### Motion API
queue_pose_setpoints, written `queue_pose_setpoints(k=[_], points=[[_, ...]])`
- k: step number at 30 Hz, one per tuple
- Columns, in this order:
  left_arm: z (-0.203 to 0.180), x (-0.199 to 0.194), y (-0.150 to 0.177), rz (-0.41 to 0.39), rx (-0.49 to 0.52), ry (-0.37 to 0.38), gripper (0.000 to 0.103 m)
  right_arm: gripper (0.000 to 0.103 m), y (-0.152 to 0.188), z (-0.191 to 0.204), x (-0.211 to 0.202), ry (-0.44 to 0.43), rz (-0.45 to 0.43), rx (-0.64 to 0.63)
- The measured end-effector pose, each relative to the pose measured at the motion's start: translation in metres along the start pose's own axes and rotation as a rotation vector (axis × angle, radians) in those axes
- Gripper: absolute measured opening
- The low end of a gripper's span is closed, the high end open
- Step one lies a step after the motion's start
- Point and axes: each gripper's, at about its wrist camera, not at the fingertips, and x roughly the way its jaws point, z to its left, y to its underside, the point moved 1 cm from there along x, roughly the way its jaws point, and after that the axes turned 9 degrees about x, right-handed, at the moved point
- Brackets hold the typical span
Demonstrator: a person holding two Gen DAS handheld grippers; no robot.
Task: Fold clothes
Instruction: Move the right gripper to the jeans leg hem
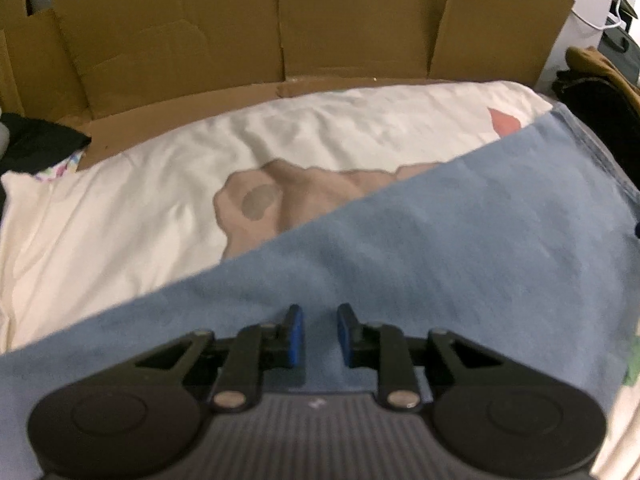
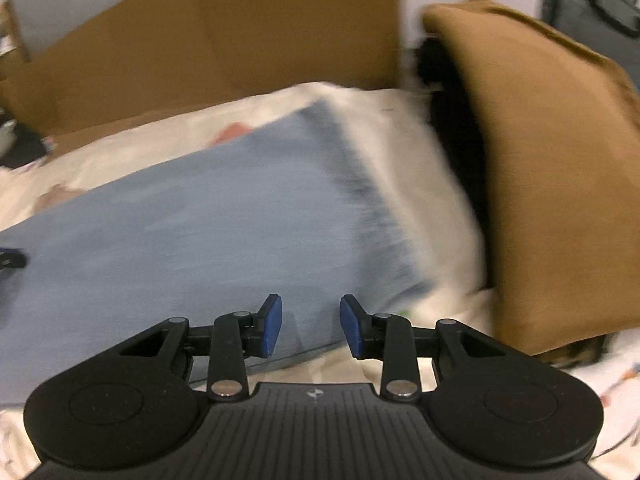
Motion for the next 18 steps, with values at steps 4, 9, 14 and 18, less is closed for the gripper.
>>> queue_pose_setpoints(k=[4,9,14,18], points=[[0.004,0.004,-0.017,0.012,-0.007,-0.015,0.022,0.016,-0.007,-0.026,-0.007,-0.01,-0.035,0.106],[0.007,-0.017,-0.03,0.014,-0.041,-0.004,0.022,0.024,0.004,-0.044,-0.028,-0.045,-0.094,0.279],[0.004,-0.045,-0.027,0.04,-0.028,-0.009,0.023,0.031,0.019,-0.063,-0.022,-0.125,-0.042,0.409],[0.006,-0.07,-0.02,0.091,-0.054,-0.011,0.028,0.046,0.021,-0.078,-0.012,-0.237,-0.032,0.547]])
